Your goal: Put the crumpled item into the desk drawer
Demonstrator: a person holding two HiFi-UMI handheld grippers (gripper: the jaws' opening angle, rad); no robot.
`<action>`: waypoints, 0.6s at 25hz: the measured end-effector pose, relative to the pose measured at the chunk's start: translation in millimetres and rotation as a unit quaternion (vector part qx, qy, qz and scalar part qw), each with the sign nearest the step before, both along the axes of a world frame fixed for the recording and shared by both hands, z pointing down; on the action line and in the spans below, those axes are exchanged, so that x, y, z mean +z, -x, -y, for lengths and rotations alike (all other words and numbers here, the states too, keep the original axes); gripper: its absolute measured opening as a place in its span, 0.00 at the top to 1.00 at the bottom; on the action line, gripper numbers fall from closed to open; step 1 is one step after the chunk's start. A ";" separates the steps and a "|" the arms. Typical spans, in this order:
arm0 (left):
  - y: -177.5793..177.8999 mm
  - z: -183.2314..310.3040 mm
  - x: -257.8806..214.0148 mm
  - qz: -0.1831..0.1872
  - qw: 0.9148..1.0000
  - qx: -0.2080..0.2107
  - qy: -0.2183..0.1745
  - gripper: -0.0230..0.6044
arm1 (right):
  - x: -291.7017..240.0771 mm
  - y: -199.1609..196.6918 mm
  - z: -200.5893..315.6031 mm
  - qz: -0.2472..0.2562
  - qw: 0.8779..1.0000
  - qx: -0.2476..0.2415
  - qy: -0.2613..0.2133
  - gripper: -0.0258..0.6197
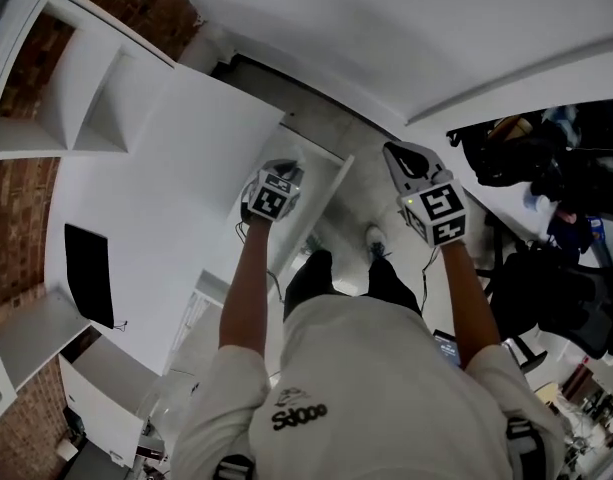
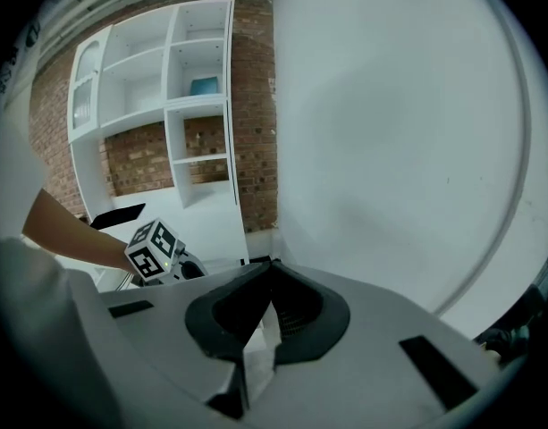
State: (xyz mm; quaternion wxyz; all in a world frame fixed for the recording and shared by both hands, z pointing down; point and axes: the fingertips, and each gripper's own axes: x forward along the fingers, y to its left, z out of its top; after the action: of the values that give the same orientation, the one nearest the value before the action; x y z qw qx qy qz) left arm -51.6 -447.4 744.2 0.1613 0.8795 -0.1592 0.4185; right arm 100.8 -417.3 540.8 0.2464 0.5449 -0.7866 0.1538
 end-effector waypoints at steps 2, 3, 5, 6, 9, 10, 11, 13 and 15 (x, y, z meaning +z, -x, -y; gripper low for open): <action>-2.7 -2.2 16.5 0.009 1.000 0.002 0.017 0.87 | 5.2 -3.7 -0.4 0.001 1.000 0.008 0.006 0.95; -3.7 -2.9 24.8 0.015 1.000 0.002 0.023 0.87 | 8.4 -5.9 -1.1 0.002 1.000 0.012 0.010 0.95; -4.8 -2.2 40.8 0.028 0.999 0.001 0.034 0.87 | 16.3 -9.9 -2.5 0.002 1.000 0.020 0.017 0.95; -5.2 -1.2 48.1 0.033 0.999 -0.002 0.039 0.87 | 20.5 -11.6 -3.3 0.003 0.999 0.024 0.022 0.95; -6.9 2.2 66.0 0.045 0.997 -0.011 0.054 0.87 | 32.3 -16.6 -7.6 0.004 0.999 0.036 0.041 0.95; -7.4 4.3 70.9 0.048 0.997 -0.014 0.058 0.87 | 35.2 -17.9 -8.6 0.004 0.998 0.041 0.045 0.95; -7.6 6.9 75.5 0.051 0.997 -0.017 0.061 0.87 | 37.5 -19.2 -9.3 0.005 0.998 0.046 0.048 0.95; -7.1 11.3 83.0 0.058 0.996 -0.023 0.064 0.87 | 40.3 -21.4 -10.9 0.006 0.997 0.056 0.052 0.95; -5.1 12.4 88.2 0.068 0.995 -0.027 0.067 0.87 | 40.8 -21.6 -14.9 0.009 0.997 0.059 0.056 0.95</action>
State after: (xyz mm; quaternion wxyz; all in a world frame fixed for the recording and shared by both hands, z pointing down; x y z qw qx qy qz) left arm -46.5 -459.9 832.5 0.2198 0.8315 -0.1647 0.4830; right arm 122.4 -402.4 581.6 0.2602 0.5747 -0.7450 0.2168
